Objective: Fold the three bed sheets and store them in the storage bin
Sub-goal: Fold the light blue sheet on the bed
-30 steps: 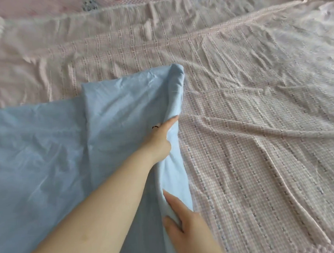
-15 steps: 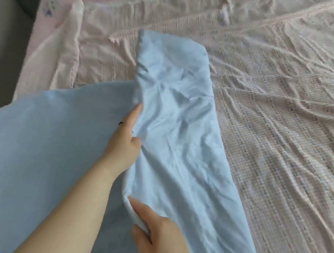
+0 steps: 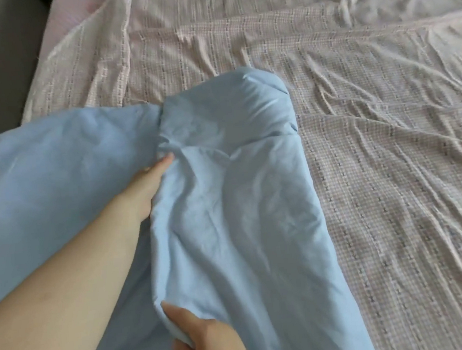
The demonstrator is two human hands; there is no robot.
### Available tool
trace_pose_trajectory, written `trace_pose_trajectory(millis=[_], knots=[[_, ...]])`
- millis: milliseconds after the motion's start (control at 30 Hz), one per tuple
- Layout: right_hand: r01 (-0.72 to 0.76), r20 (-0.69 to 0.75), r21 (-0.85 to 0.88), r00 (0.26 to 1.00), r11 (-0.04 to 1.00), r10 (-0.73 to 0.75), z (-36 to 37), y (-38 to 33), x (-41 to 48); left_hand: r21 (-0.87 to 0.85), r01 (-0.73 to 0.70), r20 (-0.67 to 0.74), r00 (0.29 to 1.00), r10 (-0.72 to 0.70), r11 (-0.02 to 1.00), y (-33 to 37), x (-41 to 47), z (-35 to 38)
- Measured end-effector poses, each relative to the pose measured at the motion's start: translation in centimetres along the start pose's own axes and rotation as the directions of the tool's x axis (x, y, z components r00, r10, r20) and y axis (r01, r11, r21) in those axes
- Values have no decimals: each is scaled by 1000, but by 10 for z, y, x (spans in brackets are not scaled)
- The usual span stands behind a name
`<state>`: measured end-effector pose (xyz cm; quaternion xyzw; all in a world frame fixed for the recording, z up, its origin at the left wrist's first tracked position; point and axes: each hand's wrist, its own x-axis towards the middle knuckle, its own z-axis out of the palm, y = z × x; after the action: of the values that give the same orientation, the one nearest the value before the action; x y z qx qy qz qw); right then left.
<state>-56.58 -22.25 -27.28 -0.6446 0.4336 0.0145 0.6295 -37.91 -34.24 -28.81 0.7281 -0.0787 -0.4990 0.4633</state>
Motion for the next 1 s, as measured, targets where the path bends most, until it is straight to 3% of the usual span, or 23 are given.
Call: trace_pose_trajectory(millis=[33, 100, 133, 200, 267, 333, 367, 400, 433, 467, 500, 567, 633, 667, 733, 767, 900, 1000], knots=[[35, -33, -14, 999, 999, -36, 6, -5, -1, 51, -60, 1, 998, 60, 997, 6, -1, 7], [-112, -132, 216, 981, 970, 142, 12, -9, 0, 42, -222, -29, 974, 223, 974, 16, -8, 12], [-198, -25, 254, 977, 947, 212, 12, -7, -2, 35, -302, -69, 950, 304, 953, 19, -14, 8], [-232, 246, 236, 954, 944, 173, -2, -12, -13, 101, -404, -146, 898, 415, 909, 19, -23, -11], [-178, 219, 62, 962, 982, 161, -11, -17, -13, 191, -376, -223, 883, 413, 907, 6, -19, -37], [-28, 124, 10, 992, 1000, 26, 3, -11, 0, 269, -221, -244, 926, 288, 937, -16, -11, -58], [157, 125, -243, 984, 957, -129, 8, -10, 9, 297, -151, -228, 947, 224, 943, -28, -6, -64], [209, 54, -417, 977, 885, -206, 8, -14, 13, 301, -100, -214, 962, 170, 948, -39, -4, -68], [320, -99, -535, 895, 782, -435, 5, 0, 19, 288, -71, -203, 970, 134, 955, -48, -2, -72], [334, -239, -626, 778, 704, -581, -5, 14, 25, 271, -59, -196, 974, 115, 961, -54, -3, -72], [271, -319, -679, 729, 683, -606, -24, 22, 29, 251, -59, -200, 974, 111, 966, -60, -5, -73], [-19, -547, -719, 633, 695, -549, -67, 40, 43, 227, -49, -228, 968, 102, 973, -69, -11, -69], [-234, -548, -742, 752, 629, -367, -96, 55, 62, 257, -39, -283, 952, 114, 966, -78, -18, -60], [-248, -498, -749, 823, 614, -274, -99, 62, 69, 296, -42, -315, 939, 139, 954, -83, -20, -57], [-252, -462, -728, 867, 638, -185, -97, 69, 80, 370, -34, -368, 912, 180, 928, -88, -19, -52], [-247, -483, -662, 863, 708, -151, -100, 64, 84, 378, -36, -382, 904, 191, 925, -89, -16, -53], [-44, -699, -444, 641, 895, -316, -135, 31, 116, 289, -14, -392, 910, 132, 957, -84, -3, -64], [40, -776, -229, 596, 973, -207, -182, -12, 170, 253, 7, -393, 915, 96, 967, -85, 6, -67]])
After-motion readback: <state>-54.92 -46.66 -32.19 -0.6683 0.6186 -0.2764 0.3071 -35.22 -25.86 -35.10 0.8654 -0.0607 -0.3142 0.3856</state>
